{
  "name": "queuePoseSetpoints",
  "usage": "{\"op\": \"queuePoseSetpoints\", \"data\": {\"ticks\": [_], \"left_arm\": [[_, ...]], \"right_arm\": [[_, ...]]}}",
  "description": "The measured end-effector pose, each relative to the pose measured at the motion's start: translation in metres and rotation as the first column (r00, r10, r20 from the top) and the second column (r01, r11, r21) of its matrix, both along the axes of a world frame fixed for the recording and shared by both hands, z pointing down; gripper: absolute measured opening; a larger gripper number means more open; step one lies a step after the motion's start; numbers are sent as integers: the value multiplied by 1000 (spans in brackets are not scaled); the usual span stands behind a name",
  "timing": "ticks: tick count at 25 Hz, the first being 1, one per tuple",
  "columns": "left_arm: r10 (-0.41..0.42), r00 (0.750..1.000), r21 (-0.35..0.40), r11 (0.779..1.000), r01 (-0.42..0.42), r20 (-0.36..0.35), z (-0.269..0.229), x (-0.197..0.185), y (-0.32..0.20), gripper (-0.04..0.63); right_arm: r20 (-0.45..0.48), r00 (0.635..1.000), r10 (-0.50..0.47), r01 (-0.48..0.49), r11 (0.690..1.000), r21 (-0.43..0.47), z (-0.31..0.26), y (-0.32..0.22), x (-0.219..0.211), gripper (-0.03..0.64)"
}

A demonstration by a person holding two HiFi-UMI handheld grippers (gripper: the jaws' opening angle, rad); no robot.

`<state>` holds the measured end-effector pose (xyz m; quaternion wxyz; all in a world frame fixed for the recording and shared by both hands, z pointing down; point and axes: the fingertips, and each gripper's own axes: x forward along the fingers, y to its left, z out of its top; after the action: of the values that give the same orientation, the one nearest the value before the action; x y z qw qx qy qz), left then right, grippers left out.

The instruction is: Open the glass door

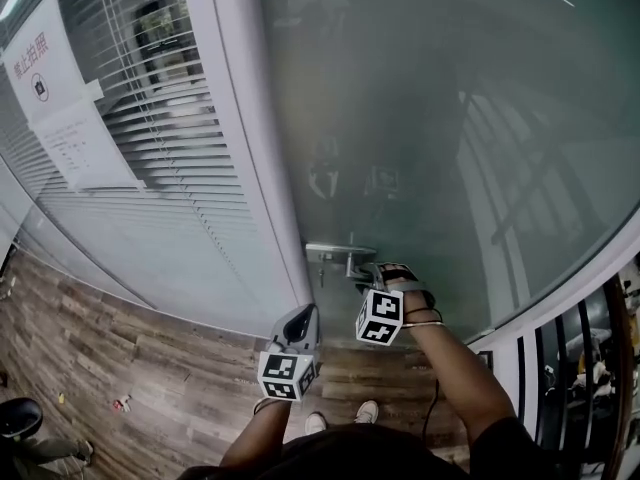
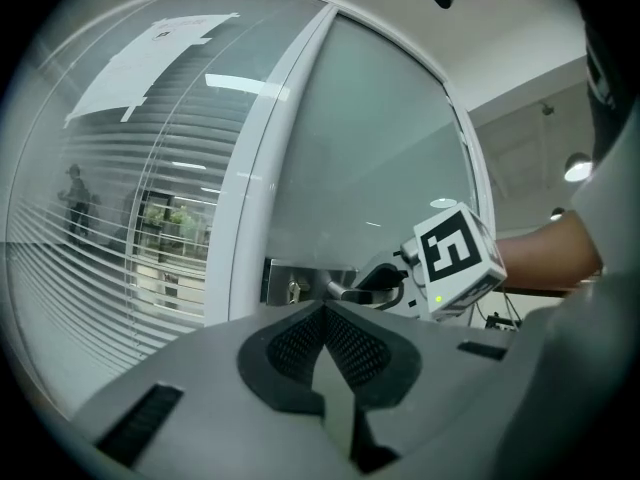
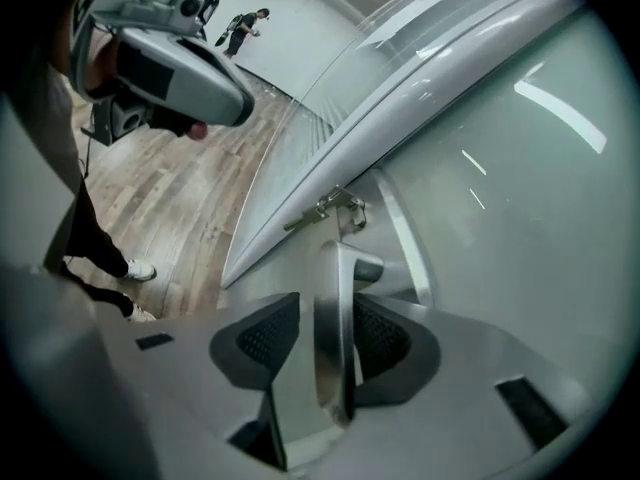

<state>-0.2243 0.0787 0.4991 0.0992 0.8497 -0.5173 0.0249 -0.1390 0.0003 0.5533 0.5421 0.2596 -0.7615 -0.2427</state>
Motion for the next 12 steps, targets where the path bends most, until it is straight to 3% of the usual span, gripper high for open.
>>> {"op": "queuePoseSetpoints", "data": {"ticks": [7,12], "left_arm": [[-30,999,11,999,30,11,2,-12,-4,-2],[-23,1000,-30,999,24,20,7,-13,-2,-2]], "right_arm": [[-119,991,-60,47,993,-105,28,-12,-9,152],[-163,985,-49,38,997,-74,30,-18,-7,85]]}}
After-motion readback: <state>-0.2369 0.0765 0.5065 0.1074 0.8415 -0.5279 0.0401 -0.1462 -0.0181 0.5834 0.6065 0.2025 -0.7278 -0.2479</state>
